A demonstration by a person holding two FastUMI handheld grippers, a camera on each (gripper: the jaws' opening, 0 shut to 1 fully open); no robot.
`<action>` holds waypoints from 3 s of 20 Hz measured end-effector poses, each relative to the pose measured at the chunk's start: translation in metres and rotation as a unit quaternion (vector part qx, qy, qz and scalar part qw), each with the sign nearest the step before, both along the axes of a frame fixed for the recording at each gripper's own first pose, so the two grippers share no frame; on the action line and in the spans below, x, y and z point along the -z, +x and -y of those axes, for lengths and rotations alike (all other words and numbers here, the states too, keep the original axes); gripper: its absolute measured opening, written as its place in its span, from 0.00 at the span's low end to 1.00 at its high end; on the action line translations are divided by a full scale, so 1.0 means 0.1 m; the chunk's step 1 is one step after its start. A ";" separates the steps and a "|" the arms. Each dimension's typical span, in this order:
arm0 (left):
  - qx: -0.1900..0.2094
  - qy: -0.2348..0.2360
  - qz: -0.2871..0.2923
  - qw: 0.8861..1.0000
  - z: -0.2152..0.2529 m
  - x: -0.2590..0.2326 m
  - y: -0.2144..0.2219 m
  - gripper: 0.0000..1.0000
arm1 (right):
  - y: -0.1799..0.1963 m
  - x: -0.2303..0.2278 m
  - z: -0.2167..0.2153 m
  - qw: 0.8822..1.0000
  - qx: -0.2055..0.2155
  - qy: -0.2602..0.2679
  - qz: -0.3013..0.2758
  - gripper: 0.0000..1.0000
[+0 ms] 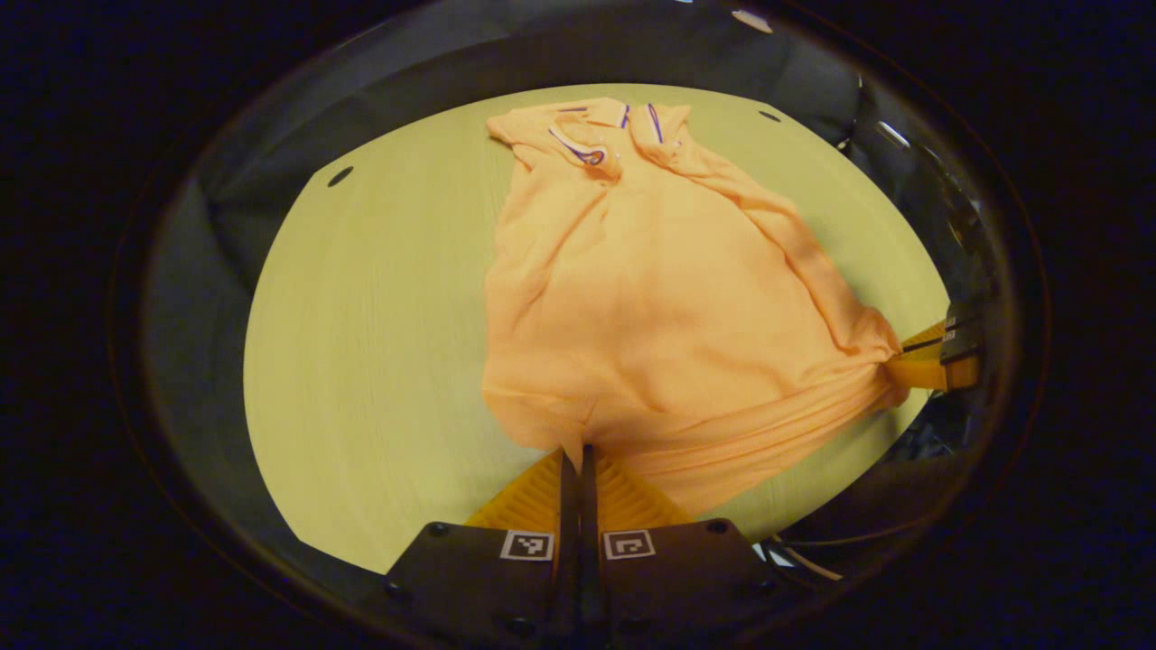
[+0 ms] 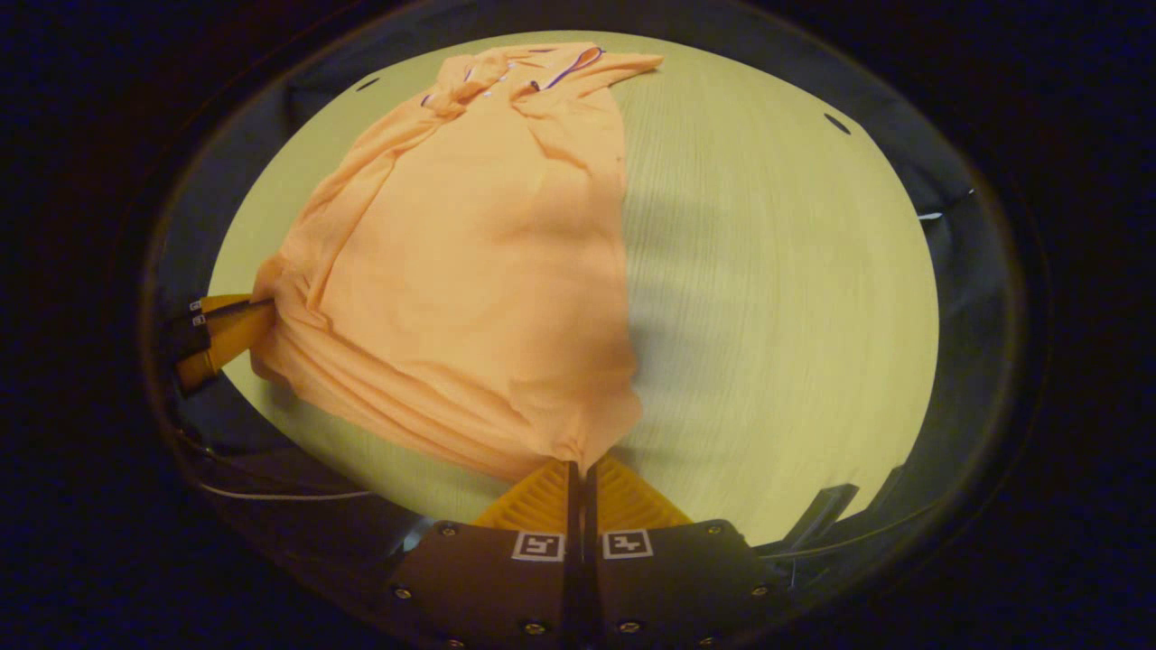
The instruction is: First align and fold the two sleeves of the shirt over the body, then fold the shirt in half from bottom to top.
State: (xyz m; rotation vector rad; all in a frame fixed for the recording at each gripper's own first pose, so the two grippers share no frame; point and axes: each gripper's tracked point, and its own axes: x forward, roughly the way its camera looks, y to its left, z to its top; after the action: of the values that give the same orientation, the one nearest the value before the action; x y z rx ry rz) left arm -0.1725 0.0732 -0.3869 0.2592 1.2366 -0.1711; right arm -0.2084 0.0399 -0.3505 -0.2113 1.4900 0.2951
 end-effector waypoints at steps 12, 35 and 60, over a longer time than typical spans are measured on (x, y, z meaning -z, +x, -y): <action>-0.038 -0.031 0.066 0.997 0.07 -0.37 1.17 0.06 | 1.24 -0.43 -0.13 0.995 0.031 0.028 0.091 0.01; -0.095 -0.073 0.178 0.977 -0.02 -0.84 3.72 0.05 | 3.86 -1.06 -0.57 0.958 0.115 0.093 0.247 0.01; -0.092 -0.019 0.268 0.959 -0.08 0.10 5.13 0.05 | 5.20 -0.17 -0.72 0.926 0.200 0.085 0.309 0.01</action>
State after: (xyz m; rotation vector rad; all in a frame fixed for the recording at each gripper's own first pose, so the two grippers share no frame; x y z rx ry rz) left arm 0.3407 0.0812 -0.3967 0.1410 0.7103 0.0396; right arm 0.3117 0.1121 -0.3334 0.1367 0.8451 0.0166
